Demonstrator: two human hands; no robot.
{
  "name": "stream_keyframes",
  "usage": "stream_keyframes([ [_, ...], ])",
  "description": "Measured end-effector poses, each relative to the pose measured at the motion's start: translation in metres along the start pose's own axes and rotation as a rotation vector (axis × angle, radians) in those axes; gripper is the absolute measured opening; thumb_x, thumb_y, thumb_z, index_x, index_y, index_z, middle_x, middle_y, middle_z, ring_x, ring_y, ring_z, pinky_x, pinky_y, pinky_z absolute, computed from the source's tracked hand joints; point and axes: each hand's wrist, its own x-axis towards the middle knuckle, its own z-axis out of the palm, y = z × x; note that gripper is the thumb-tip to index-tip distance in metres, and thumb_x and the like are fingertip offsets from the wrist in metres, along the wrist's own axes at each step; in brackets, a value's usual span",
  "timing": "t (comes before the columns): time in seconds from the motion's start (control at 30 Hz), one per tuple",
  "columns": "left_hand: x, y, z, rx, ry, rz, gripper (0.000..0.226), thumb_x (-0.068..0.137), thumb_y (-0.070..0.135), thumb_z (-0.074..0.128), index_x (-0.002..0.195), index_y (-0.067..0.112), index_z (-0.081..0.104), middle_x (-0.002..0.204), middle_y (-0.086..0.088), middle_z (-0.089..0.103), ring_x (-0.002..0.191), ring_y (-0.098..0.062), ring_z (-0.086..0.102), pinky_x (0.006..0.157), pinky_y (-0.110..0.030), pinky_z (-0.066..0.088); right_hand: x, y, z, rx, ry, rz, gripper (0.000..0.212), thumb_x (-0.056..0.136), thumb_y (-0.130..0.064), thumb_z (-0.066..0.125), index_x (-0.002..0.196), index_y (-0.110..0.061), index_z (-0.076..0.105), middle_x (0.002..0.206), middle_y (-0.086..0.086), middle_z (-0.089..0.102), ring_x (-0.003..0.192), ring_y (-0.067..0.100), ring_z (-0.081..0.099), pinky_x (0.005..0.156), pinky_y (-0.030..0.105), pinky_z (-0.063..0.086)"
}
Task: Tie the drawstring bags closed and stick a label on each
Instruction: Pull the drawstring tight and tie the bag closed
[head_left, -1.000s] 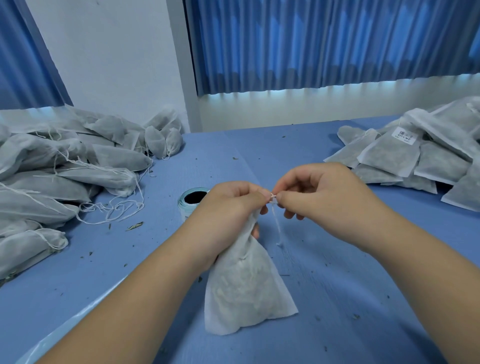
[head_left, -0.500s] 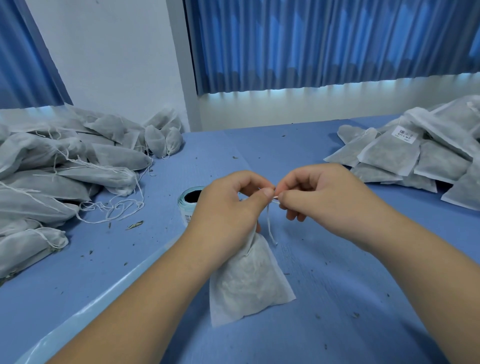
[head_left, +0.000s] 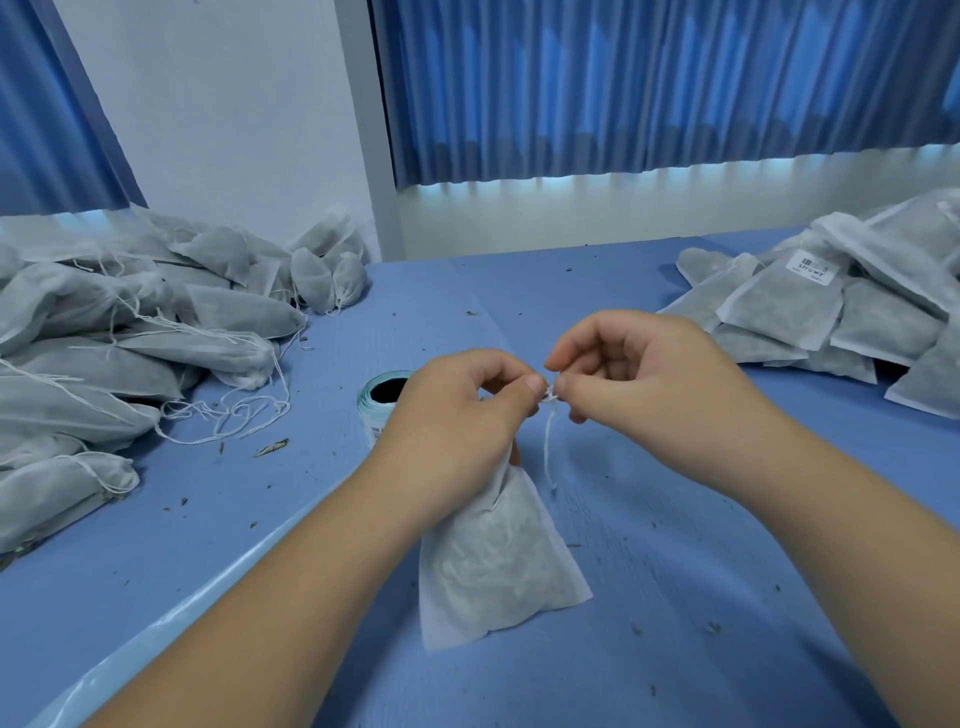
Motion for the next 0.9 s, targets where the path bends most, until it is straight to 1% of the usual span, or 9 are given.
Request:
stream_keyframes([
  [0.1, -0.0009, 0.0006, 0.0, -0.003, -0.023, -0.009, 0.025, 0.09, 0.025, 0.065, 0.066, 0.028, 0.069, 0.069, 0.017, 0.068, 0.044, -0.003, 0.058, 0.043, -0.008, 0.038, 0.0008, 0.001, -0.0011, -0.004, 0.004, 0.012, 0.019, 0.081, -0.004, 0.066, 0.078, -0.022, 0.066, 0.067, 0.0, 0.067, 0.062, 0.012, 0.063, 0.061, 0.029, 0.05],
  [0.23, -0.0019, 0.001, 0.0001, -0.028, -0.056, -0.021, 0.023, 0.086, 0.027, 0.067, 0.064, 0.032, 0.07, 0.074, 0.008, 0.069, 0.045, -0.004, 0.059, 0.044, -0.01, 0.039, 0.0003, 0.0017, -0.0016, -0.012, -0.001, 0.016, 0.019, 0.079, -0.003, 0.062, 0.079, -0.022, 0.065, 0.064, -0.005, 0.067, 0.061, 0.009, 0.063, 0.063, 0.03, 0.05],
  [0.33, -0.0017, 0.001, -0.0009, -0.073, -0.07, -0.036, 0.022, 0.086, 0.022, 0.067, 0.065, 0.027, 0.071, 0.071, 0.007, 0.068, 0.045, -0.006, 0.058, 0.046, -0.012, 0.04, -0.0001, 0.0016, -0.0014, -0.018, -0.02, 0.018, 0.019, 0.079, -0.003, 0.062, 0.081, -0.022, 0.064, 0.065, -0.004, 0.068, 0.061, 0.009, 0.063, 0.063, 0.031, 0.051],
  [0.47, -0.0013, 0.0025, -0.0033, -0.179, -0.126, -0.084, 0.02, 0.085, 0.021, 0.068, 0.065, 0.021, 0.072, 0.068, 0.007, 0.068, 0.045, -0.011, 0.054, 0.045, -0.014, 0.04, -0.0001, 0.0016, -0.0008, -0.009, -0.032, 0.018, 0.017, 0.081, -0.003, 0.065, 0.082, -0.02, 0.064, 0.065, -0.004, 0.067, 0.06, 0.009, 0.062, 0.062, 0.029, 0.051],
  [0.57, -0.0015, 0.003, -0.0044, -0.327, -0.183, -0.129, 0.013, 0.073, 0.025, 0.066, 0.061, 0.021, 0.071, 0.067, 0.001, 0.064, 0.046, -0.015, 0.05, 0.048, -0.02, 0.042, -0.0011, 0.0009, -0.0005, 0.011, -0.05, 0.002, 0.013, 0.081, -0.006, 0.068, 0.081, -0.018, 0.064, 0.062, -0.008, 0.065, 0.06, 0.01, 0.06, 0.059, 0.026, 0.049],
  [0.67, -0.0004, 0.0018, -0.0064, -0.495, -0.255, -0.215, 0.013, 0.071, 0.023, 0.065, 0.061, 0.015, 0.068, 0.063, -0.002, 0.058, 0.045, -0.015, 0.046, 0.047, -0.024, 0.037, -0.0013, 0.0001, -0.0004, 0.03, -0.043, -0.028, 0.012, 0.081, -0.007, 0.069, 0.078, -0.018, 0.064, 0.062, -0.009, 0.064, 0.06, 0.011, 0.059, 0.055, 0.021, 0.046],
  [0.77, 0.002, 0.0002, -0.0088, -0.603, -0.349, -0.318, 0.015, 0.071, 0.021, 0.071, 0.062, 0.011, 0.064, 0.055, 0.0, 0.053, 0.041, -0.013, 0.043, 0.045, -0.022, 0.033, -0.0004, 0.0004, -0.0004, 0.031, -0.004, -0.067, 0.015, 0.08, -0.007, 0.069, 0.074, -0.02, 0.064, 0.063, -0.007, 0.064, 0.061, 0.018, 0.058, 0.055, 0.022, 0.045],
  [0.83, 0.0029, -0.0005, -0.0087, -0.639, -0.349, -0.344, 0.017, 0.071, 0.025, 0.068, 0.064, 0.011, 0.062, 0.054, 0.002, 0.051, 0.04, -0.012, 0.043, 0.043, -0.021, 0.033, -0.0005, 0.0017, 0.0004, -0.017, 0.031, -0.095, 0.016, 0.08, -0.01, 0.069, 0.071, -0.023, 0.064, 0.061, -0.006, 0.063, 0.063, 0.025, 0.059, 0.055, 0.025, 0.045],
  [0.9, 0.0029, -0.0012, -0.0077, -0.638, -0.307, -0.328, 0.016, 0.075, 0.023, 0.068, 0.063, 0.013, 0.065, 0.057, 0.003, 0.053, 0.042, -0.011, 0.044, 0.044, -0.023, 0.033, -0.0013, 0.0028, 0.0017, -0.107, 0.059, -0.126, 0.016, 0.079, -0.012, 0.068, 0.071, -0.025, 0.066, 0.062, -0.007, 0.065, 0.064, 0.023, 0.062, 0.056, 0.025, 0.046],
])
